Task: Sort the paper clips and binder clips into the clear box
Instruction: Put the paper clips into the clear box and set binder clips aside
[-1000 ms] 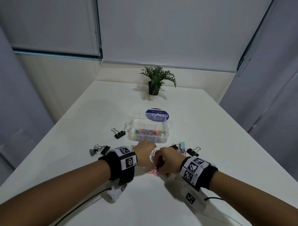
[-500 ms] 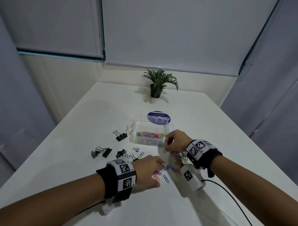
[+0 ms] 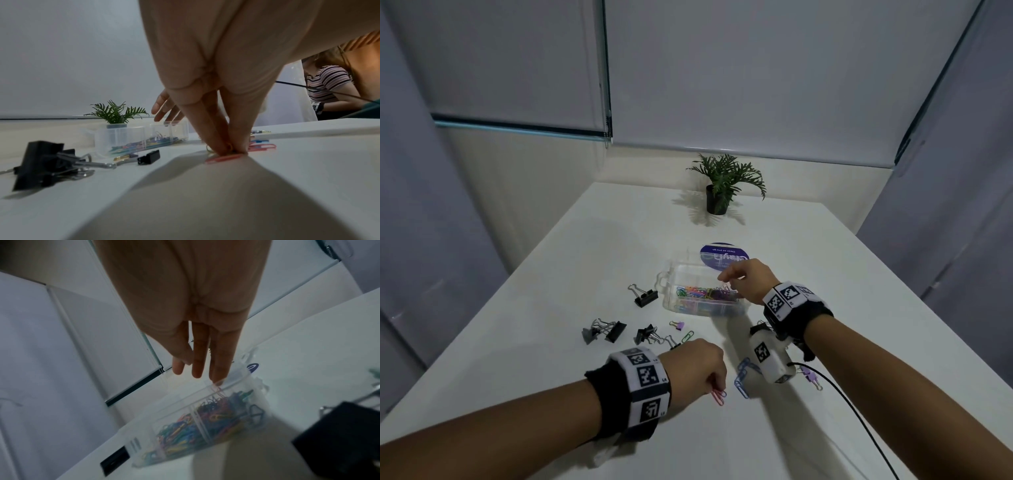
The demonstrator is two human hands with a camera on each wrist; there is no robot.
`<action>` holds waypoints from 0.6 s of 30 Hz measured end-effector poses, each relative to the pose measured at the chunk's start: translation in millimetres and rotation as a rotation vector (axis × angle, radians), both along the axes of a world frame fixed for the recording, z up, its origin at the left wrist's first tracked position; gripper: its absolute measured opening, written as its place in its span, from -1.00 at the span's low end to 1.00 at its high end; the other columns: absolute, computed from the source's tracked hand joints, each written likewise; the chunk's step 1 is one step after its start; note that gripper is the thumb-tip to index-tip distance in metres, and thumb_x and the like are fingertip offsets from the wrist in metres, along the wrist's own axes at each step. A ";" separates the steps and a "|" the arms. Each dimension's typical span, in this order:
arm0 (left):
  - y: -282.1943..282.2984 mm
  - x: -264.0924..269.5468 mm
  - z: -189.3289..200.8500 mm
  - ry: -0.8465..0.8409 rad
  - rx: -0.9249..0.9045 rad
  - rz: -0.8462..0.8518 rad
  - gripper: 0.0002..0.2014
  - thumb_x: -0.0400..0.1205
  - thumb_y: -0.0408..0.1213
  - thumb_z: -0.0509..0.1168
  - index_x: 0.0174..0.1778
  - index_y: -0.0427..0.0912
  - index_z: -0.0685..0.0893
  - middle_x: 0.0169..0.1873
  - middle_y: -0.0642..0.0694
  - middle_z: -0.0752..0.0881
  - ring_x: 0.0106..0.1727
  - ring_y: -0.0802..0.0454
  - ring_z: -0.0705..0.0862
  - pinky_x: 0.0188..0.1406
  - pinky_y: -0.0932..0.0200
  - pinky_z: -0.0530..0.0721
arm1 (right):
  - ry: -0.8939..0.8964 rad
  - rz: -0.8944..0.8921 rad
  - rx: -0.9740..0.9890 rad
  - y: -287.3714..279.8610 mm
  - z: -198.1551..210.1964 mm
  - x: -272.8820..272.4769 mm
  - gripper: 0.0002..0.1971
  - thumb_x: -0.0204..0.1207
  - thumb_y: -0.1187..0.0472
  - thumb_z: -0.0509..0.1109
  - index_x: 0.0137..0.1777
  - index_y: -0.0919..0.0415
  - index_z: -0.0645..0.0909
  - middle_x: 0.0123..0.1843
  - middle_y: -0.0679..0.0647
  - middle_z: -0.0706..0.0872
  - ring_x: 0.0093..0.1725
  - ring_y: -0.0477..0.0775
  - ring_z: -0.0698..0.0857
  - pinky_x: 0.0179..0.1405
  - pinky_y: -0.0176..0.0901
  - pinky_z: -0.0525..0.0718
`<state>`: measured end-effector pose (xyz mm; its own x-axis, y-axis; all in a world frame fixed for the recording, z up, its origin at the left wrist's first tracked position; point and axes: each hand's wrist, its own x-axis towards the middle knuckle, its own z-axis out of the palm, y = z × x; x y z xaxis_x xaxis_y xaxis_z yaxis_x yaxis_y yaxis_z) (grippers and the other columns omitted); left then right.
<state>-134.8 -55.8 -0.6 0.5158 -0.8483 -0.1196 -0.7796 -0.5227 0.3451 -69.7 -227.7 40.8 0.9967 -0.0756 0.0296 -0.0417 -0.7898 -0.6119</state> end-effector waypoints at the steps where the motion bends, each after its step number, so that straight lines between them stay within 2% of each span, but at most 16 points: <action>1: -0.4 0.0 0.1 -0.003 0.004 -0.002 -0.76 0.60 -0.45 0.26 0.12 -0.25 0.76 0.12 -0.19 0.73 0.17 -0.10 0.67 0.09 0.24 0.53 | -0.006 0.020 -0.011 -1.1 0.7 -6.0 -0.72 0.45 0.48 0.23 -0.02 0.27 0.75 0.08 0.22 0.79 -0.09 0.01 0.64 0.13 -0.01 0.68; 4: -1.2 -1.3 0.1 -0.037 0.022 0.003 -0.76 0.56 -0.47 0.24 0.03 -0.23 0.76 0.07 -0.17 0.71 0.11 -0.12 0.66 0.04 0.14 0.58 | -0.002 0.123 -0.138 -2.9 2.5 -30.5 -0.78 0.44 0.43 0.30 -0.02 0.27 0.74 0.05 0.17 0.80 -0.09 0.01 0.66 0.00 -0.22 0.59; 8: -4.2 0.4 2.8 -0.025 0.045 -0.001 -0.83 0.45 -0.49 0.29 -0.10 -0.26 0.71 -0.02 -0.19 0.70 -0.01 -0.12 0.65 -0.18 0.20 0.49 | -0.026 0.290 -0.342 -5.9 -0.8 -66.4 -0.78 0.40 0.37 0.35 0.00 0.19 0.72 0.06 0.14 0.72 -0.04 0.10 0.65 -0.04 -0.27 0.50; 11: -8.2 2.8 3.2 -0.012 0.082 -0.007 -0.82 0.38 -0.52 0.36 -0.13 -0.28 0.69 -0.04 -0.22 0.72 -0.04 -0.16 0.66 -0.22 0.17 0.51 | 0.068 0.355 -0.385 -10.6 -6.4 -87.7 -0.77 0.36 0.28 0.43 0.03 0.15 0.70 -0.04 0.03 0.63 -0.19 -0.01 0.56 -0.11 -0.25 0.53; 13: -11.1 3.0 3.7 -0.014 0.100 -0.004 -0.82 0.37 -0.53 0.36 -0.13 -0.30 0.68 -0.05 -0.24 0.72 -0.02 -0.17 0.65 -0.20 0.14 0.52 | 0.182 0.365 -0.428 -12.6 -11.6 -97.6 -0.66 0.31 0.13 0.50 0.11 0.09 0.64 0.02 0.04 0.64 -0.15 -0.02 0.54 -0.08 -0.25 0.54; 15: -14.0 3.5 4.5 -0.015 0.107 0.004 -0.82 0.38 -0.53 0.35 -0.13 -0.31 0.68 -0.12 -0.23 0.72 -0.02 -0.17 0.65 -0.22 0.16 0.48 | 0.277 0.355 -0.470 -13.6 -17.9 -104.4 -0.43 0.22 -0.03 0.57 0.23 0.07 0.55 0.14 0.08 0.61 -0.02 0.04 0.57 -0.01 -0.21 0.53; 17: -15.7 5.0 5.8 -0.001 0.107 0.020 -0.82 0.37 -0.53 0.35 -0.13 -0.31 0.69 -0.30 -0.09 0.62 -0.10 -0.13 0.62 -0.24 0.17 0.46 | 0.331 0.320 -0.473 -11.5 -22.4 -109.8 -0.25 0.14 -0.13 0.62 0.32 0.08 0.45 0.17 0.07 0.52 0.02 0.04 0.52 0.02 -0.20 0.51; 18: -16.0 6.2 6.4 0.009 0.106 0.029 -0.82 0.36 -0.53 0.35 -0.15 -0.30 0.69 -0.36 -0.03 0.56 -0.15 -0.08 0.59 -0.24 0.18 0.47 | 0.340 0.300 -0.460 -9.8 -24.2 -111.2 -0.22 0.12 -0.13 0.63 0.32 0.08 0.44 0.14 0.06 0.48 0.01 0.02 0.50 0.04 -0.19 0.52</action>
<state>-128.6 -71.8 5.8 0.5383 -0.8155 -0.2124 -0.7609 -0.5787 0.2935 -180.9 -237.5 16.6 0.9320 0.1531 -0.3285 0.0899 -0.9757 -0.1996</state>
